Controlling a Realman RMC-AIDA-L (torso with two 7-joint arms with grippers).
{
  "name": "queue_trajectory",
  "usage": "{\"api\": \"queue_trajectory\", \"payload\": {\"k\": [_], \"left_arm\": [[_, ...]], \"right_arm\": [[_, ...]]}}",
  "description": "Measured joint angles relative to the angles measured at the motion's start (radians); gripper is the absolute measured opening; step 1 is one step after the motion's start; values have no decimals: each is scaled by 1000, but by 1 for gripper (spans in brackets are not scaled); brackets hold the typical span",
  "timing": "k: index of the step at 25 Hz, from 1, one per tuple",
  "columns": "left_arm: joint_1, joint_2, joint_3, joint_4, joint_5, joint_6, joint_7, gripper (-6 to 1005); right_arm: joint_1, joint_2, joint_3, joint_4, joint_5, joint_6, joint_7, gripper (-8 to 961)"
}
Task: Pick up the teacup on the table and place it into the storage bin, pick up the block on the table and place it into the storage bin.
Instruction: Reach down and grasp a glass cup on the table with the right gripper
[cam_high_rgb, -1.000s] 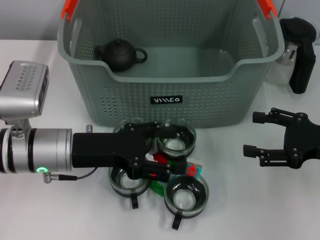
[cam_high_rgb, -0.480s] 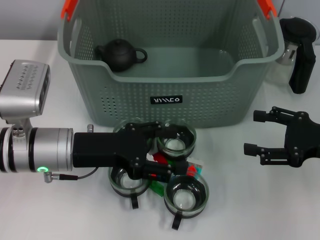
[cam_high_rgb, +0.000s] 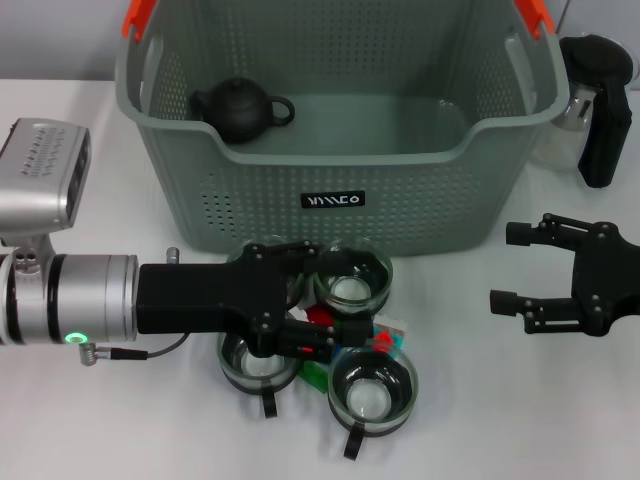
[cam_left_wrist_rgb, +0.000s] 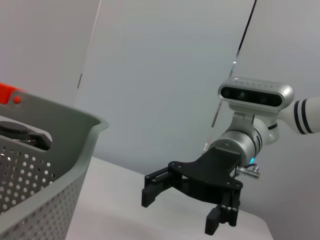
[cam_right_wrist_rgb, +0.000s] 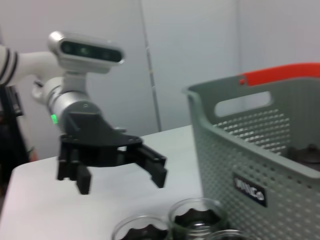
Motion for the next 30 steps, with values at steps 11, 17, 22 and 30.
{"api": "queue_trajectory", "payload": {"k": [11,17,22,30], "left_arm": [[3,9,-1,3,2,3,-3,933],[3,12,-1,3,3,0,-3,932],[9,12,-1,-3,3,-6,-4,932],[26,7,-14,-2,1,-8,-4,931]], "right_arm": [[118,-51,-207,-144,-96,-148,242,945],[225,-25,-243,-216,-216,-240,291,945],[282,-3,-339,-263,-256,-245,314,945],[341,34,-503,-358,-260,-256,334,944]]}}
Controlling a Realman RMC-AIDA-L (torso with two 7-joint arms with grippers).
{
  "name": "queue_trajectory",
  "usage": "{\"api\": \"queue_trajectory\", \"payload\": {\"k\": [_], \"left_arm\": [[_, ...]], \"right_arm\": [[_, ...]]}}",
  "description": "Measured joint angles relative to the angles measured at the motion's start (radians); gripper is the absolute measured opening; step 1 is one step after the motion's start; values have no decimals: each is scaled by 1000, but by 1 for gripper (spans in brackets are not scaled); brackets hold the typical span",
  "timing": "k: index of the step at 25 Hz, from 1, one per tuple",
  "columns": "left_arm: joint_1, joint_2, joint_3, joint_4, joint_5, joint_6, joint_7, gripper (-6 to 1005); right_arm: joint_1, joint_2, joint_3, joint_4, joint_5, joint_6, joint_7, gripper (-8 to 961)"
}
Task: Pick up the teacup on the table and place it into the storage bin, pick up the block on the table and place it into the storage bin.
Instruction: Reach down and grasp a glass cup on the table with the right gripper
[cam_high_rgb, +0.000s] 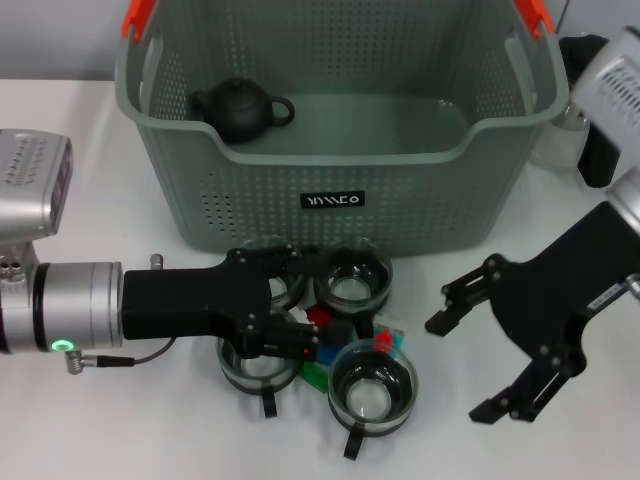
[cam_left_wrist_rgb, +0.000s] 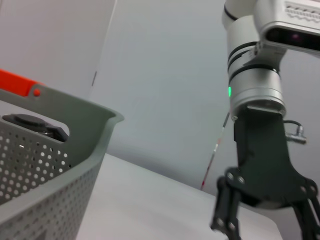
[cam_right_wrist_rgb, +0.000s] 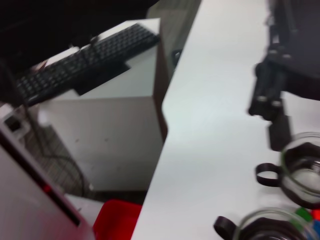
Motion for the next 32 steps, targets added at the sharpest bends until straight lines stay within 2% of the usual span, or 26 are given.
{"api": "queue_trajectory", "payload": {"k": [5,17,23,32], "left_arm": [[10,-2,-28,-3,1,-1,2,930],[28,-5,-47,0,2,-2,7,929],[39,-10,-50,1,1,-3,9,929],[42,-10,-51,4,2,-7,9,928]], "right_arm": [[27,19,-94,-12,0,-1,1,944],[37,35,-250,-82,-9,7,10,944],[38,38,-339,-89,-11,52,10,944],[48,43,-419,-99,-6,127,10,944]]}}
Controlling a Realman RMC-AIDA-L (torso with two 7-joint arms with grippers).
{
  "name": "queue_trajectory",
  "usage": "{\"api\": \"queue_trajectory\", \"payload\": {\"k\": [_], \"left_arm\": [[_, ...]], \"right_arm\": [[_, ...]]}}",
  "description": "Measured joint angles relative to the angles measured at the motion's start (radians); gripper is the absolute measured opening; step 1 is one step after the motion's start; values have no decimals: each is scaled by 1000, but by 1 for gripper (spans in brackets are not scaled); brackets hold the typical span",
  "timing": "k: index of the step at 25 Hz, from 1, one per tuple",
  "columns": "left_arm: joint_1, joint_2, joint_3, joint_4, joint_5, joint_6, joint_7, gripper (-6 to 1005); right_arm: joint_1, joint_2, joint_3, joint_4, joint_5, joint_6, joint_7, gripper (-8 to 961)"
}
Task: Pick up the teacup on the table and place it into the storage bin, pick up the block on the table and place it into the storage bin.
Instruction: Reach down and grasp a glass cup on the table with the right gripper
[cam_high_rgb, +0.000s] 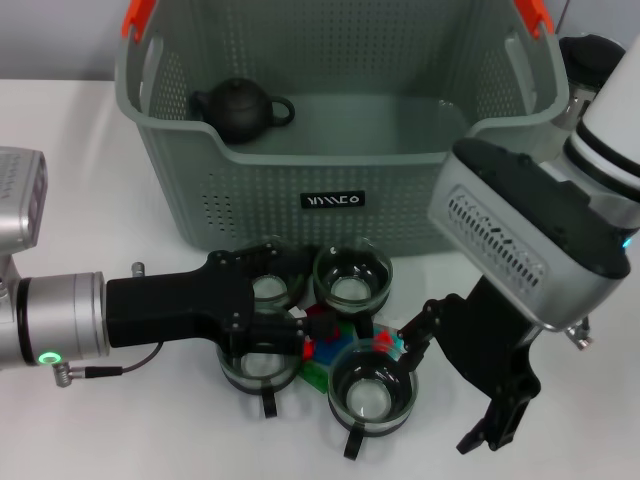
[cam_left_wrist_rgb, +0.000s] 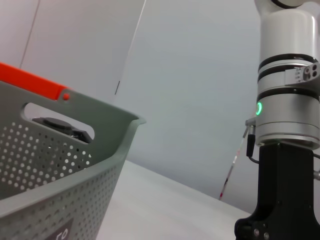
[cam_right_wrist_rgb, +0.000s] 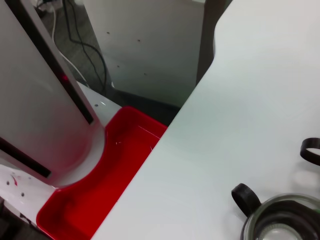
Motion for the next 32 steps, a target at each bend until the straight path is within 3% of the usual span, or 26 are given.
{"api": "queue_trajectory", "payload": {"k": [19,32], "left_arm": [[12,-2,-25,-3,-8,-20,6,926],[26,-3,-25,-1,0,-20,14,924]], "right_arm": [[-7,7,-235,-1,23,156,11,945],[-14,7,-342,6,41,265,29,945]]}}
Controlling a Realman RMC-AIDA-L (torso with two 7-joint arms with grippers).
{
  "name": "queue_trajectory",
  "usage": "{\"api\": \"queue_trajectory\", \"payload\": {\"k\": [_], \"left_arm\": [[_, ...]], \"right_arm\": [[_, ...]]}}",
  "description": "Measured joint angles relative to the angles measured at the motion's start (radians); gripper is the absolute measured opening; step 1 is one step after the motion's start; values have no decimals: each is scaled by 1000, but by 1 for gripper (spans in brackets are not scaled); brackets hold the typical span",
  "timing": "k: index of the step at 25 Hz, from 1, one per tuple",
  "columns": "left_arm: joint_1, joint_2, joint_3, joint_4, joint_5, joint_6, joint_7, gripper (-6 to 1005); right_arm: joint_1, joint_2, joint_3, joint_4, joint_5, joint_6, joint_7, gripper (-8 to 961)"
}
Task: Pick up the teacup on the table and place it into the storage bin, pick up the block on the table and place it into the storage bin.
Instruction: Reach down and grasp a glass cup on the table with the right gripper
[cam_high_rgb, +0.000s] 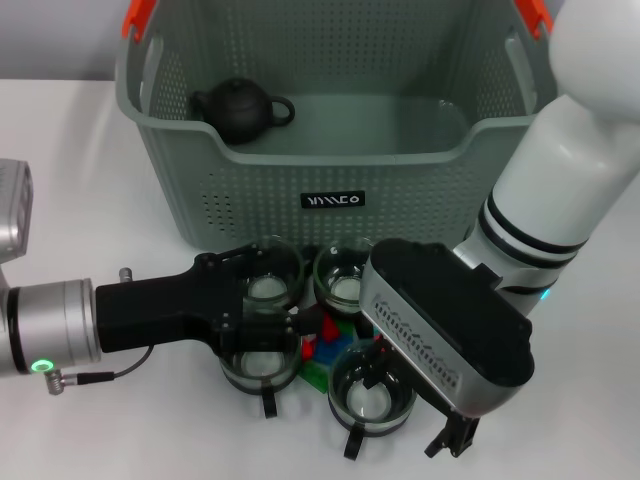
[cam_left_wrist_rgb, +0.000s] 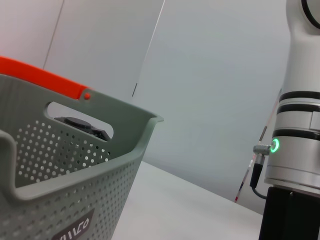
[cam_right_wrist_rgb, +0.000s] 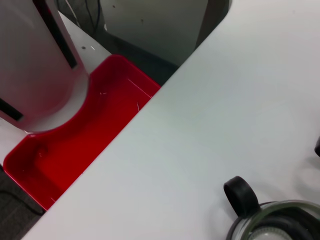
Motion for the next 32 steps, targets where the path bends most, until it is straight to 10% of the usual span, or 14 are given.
{"api": "queue_trajectory", "payload": {"k": [32], "left_arm": [[14,0,-2,-5,-7,6,23,921]], "right_arm": [[-28,3,-134,5,13,115,26,942]]}}
